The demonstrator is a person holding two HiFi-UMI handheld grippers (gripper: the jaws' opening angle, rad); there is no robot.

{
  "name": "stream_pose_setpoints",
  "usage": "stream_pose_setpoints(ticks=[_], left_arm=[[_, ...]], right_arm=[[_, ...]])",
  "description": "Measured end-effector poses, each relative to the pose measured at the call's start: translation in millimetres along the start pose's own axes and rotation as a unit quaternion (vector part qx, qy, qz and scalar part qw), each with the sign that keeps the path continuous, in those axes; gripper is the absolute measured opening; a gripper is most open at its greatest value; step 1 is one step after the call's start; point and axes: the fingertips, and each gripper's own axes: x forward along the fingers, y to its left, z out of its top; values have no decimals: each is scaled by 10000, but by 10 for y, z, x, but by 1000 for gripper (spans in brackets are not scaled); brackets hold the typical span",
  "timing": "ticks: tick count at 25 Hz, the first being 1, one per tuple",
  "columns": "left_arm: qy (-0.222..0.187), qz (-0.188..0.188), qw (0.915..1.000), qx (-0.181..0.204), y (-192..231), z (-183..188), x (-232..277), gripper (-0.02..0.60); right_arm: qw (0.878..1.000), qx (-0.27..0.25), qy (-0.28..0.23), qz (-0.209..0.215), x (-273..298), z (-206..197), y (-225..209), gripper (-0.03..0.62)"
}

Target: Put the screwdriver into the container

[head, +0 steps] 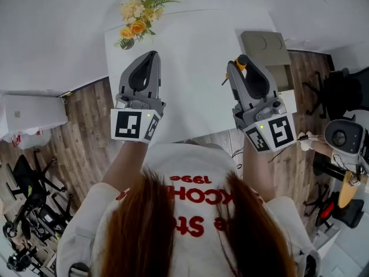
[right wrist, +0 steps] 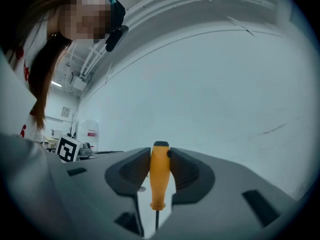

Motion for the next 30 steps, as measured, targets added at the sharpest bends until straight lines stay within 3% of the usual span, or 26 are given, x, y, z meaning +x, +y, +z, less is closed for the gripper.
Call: stream_pose_setpoints(ticks=[8,18,30], left_arm=[[153,-498,9986,-91,-414,-157,230,6],[510,-934,9941,-182,-645,-409,363,6],[822,-1363,9868,-303,-1086,-856,911,6]], right_arm=[[9987,136,63,-488,-370,-82,-265,121],[9931,542,240,-1011,-571,-360,-404,121],[9793,839,656,-1723,-884,-831,-1107,121]])
